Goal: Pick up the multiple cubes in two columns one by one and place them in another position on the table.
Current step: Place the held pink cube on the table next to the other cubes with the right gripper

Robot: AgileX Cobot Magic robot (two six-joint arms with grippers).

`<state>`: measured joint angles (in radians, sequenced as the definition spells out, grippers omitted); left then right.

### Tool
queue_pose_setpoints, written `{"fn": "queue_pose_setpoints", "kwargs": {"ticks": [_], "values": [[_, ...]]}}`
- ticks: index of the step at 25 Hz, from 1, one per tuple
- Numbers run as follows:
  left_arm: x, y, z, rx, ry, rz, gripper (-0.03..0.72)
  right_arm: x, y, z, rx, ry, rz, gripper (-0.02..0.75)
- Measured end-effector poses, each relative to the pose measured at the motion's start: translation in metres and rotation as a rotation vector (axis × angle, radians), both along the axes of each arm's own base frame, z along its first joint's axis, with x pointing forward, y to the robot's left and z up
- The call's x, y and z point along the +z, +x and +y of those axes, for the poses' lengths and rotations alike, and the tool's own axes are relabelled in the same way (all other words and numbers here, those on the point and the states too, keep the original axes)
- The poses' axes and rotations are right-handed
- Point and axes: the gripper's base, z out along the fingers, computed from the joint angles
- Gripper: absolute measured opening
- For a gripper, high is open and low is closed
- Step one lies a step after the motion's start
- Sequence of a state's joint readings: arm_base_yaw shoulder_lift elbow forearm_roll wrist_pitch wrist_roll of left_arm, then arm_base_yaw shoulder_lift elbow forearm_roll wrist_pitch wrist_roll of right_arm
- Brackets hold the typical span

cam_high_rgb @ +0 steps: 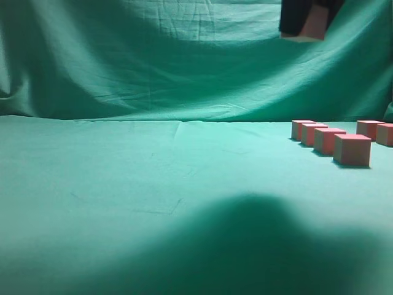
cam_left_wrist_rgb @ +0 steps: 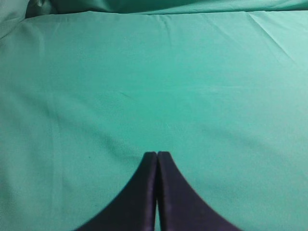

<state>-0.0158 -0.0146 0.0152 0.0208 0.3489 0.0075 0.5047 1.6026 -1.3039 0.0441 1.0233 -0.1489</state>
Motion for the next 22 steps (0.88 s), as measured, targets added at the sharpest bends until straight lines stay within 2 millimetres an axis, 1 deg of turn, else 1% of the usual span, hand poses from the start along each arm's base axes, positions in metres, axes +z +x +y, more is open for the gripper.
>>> {"fn": "queue_pose_setpoints", "kwargs": {"ticks": [4,8,12,17,22], "values": [[0.000,0.000,0.000,0.000,0.000,0.000,0.000,-0.010,0.023,0.013,0.081,-0.039,0.018,0.264],[0.000,0.000,0.000,0.000,0.000,0.000,0.000,-0.030,0.047,0.027,0.152,-0.072,0.054,0.264],[0.000,0.000,0.000,0.000,0.000,0.000,0.000,-0.052,0.065,0.040,0.198,-0.070,0.089,0.264],[0.000,0.000,0.000,0.000,0.000,0.000,0.000,-0.076,0.084,0.052,0.208,-0.068,0.119,0.264],[0.000,0.000,0.000,0.000,0.000,0.000,0.000,-0.093,0.096,0.059,0.230,-0.076,0.132,0.264]]}}
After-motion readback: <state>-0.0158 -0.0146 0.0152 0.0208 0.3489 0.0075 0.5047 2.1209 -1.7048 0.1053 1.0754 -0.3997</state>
